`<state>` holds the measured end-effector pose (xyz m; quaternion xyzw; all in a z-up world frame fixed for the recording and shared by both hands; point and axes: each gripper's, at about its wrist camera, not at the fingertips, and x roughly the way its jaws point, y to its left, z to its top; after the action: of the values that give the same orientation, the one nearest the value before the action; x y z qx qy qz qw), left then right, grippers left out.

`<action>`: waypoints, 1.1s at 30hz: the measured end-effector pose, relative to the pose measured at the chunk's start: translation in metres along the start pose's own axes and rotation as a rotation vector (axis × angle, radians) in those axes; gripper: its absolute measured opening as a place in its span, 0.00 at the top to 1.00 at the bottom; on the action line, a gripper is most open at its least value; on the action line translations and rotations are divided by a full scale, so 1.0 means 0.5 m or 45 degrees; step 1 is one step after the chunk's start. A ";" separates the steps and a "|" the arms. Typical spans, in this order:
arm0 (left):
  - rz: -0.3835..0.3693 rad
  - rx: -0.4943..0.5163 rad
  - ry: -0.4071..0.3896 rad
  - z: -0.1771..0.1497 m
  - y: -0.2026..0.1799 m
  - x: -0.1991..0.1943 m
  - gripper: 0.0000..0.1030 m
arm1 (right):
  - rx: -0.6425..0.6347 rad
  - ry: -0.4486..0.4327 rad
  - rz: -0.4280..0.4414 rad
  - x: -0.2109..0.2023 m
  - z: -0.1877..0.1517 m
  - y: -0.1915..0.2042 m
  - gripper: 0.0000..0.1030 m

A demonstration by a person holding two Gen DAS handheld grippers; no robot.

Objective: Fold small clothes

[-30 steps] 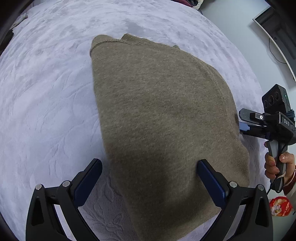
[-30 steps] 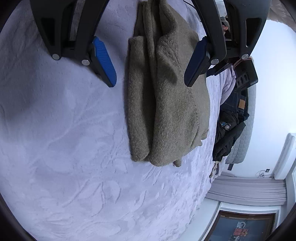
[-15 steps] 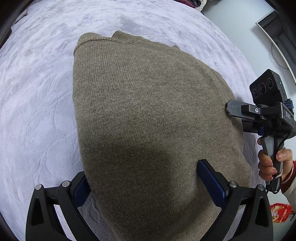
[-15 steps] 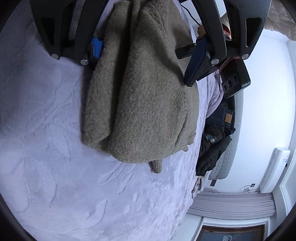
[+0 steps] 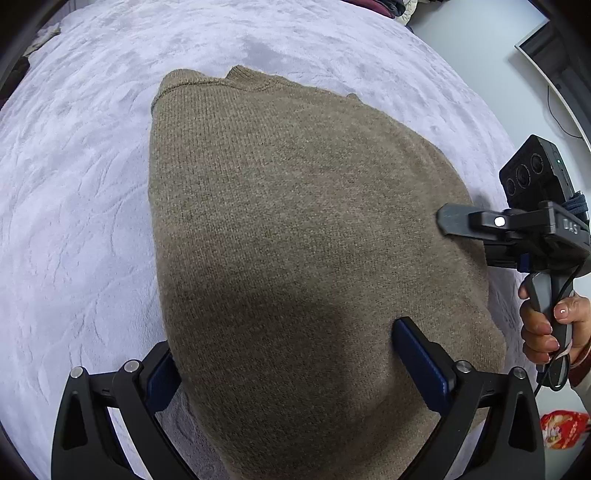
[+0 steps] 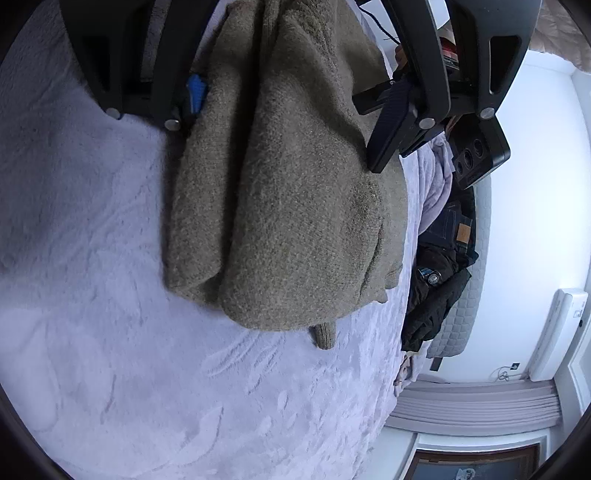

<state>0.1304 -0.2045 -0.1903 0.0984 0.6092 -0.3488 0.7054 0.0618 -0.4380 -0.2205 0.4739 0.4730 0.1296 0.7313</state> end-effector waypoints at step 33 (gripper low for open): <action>-0.170 0.013 -0.219 -0.110 0.084 -0.341 0.47 | 0.240 -0.087 0.466 0.000 -0.177 0.249 0.60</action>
<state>0.1102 -0.0792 -0.0571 0.0311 0.5498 -0.4053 0.7297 0.0222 -0.3231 -0.1280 0.6223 0.3641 0.1992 0.6637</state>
